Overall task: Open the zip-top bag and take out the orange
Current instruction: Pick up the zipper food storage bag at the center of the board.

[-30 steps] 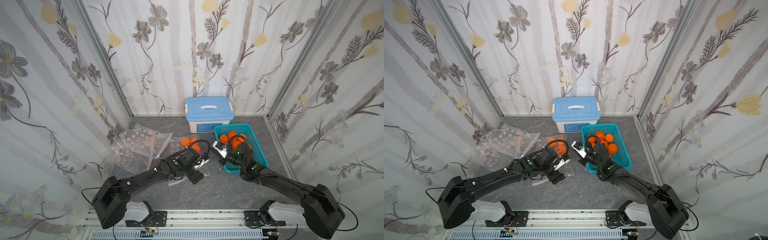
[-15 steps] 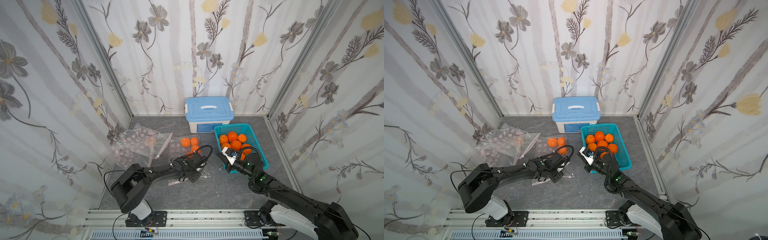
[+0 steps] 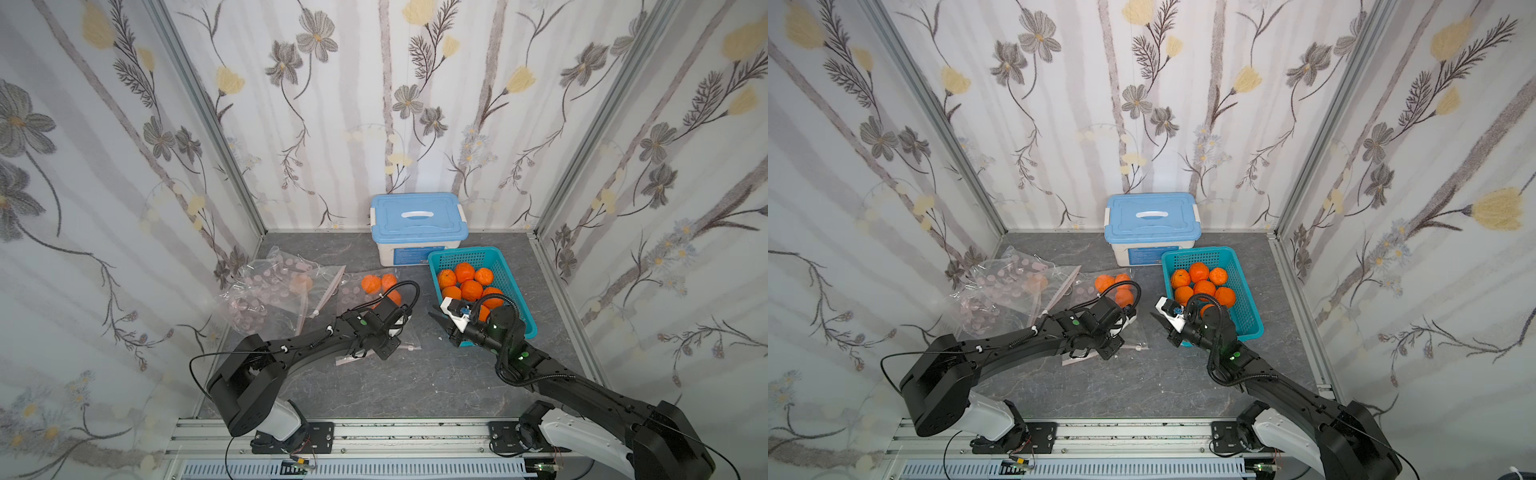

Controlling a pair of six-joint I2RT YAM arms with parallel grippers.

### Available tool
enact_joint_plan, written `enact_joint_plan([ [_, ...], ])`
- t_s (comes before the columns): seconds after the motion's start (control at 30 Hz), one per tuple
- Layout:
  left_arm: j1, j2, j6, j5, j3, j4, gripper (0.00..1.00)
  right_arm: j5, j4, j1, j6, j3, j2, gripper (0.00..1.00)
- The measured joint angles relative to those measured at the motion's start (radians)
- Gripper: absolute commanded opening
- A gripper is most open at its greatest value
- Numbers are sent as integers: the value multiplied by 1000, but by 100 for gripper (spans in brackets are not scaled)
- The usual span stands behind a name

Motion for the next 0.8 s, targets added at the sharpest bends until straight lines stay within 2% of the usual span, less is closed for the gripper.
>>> enact_joint_plan([
  [0.13,85,-49,26,135,45,-61,0,-77,-42,50,-146,6,31,50],
  [0.37,163,-29,79,337,109,-171,0,-48,-129,137,-471,50,74,51],
  [0.53,192,-16,92,409,127,-209,0,30,-179,172,-660,47,90,51],
  [0.8,219,3,97,463,142,-236,0,123,-150,188,-783,-26,141,52],
])
